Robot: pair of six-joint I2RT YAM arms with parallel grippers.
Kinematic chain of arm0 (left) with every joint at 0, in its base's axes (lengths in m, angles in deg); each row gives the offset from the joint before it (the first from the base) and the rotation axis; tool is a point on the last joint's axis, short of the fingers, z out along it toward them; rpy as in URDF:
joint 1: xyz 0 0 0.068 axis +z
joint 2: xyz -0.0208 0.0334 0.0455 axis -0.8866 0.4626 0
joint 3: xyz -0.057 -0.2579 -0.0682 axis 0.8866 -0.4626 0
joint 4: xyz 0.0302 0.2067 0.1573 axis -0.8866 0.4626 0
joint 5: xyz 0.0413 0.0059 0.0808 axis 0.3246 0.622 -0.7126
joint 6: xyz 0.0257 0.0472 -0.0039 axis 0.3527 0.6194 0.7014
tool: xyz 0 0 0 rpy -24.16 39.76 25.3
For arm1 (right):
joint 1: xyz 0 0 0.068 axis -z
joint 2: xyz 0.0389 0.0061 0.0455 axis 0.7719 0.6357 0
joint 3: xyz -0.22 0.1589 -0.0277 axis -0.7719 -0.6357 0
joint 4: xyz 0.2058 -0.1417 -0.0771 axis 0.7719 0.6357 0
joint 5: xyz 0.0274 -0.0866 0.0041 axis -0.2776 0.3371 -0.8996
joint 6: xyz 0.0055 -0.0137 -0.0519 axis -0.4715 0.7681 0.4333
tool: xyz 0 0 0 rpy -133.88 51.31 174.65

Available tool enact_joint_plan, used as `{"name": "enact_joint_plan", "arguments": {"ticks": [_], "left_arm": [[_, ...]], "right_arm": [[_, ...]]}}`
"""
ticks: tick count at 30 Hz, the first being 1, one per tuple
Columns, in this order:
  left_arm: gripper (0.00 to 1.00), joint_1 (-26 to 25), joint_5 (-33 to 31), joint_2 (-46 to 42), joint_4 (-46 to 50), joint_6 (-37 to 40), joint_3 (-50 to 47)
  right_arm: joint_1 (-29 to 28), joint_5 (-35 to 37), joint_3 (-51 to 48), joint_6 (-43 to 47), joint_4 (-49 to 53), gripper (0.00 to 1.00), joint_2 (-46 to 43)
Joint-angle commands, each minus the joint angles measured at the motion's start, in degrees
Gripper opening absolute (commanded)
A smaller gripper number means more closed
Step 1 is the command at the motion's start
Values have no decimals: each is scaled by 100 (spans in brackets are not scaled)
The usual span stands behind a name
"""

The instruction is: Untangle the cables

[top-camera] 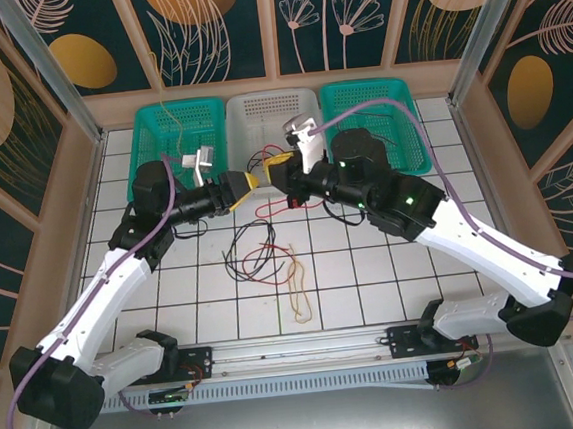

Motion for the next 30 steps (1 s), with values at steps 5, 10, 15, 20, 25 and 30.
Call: {"name": "enact_joint_plan", "arguments": {"ticks": [5, 10, 15, 20, 25, 30], "left_arm": [[66, -247, 405, 116, -46, 402, 136], [56, -544, 316, 311, 147, 644, 124], [45, -558, 283, 377, 229, 758, 130], [27, -558, 244, 379, 196, 756, 122], [31, -558, 306, 342, 69, 718, 62], [32, -558, 372, 317, -31, 699, -40]], "right_arm": [[27, -361, 247, 170, -33, 0, 231], [26, -390, 320, 184, -27, 0, 340], [27, -321, 277, 137, -110, 0, 336], [27, -319, 238, 92, -139, 0, 307], [38, -276, 137, 33, -226, 0, 224], [89, -266, 106, -16, -244, 0, 202]]}}
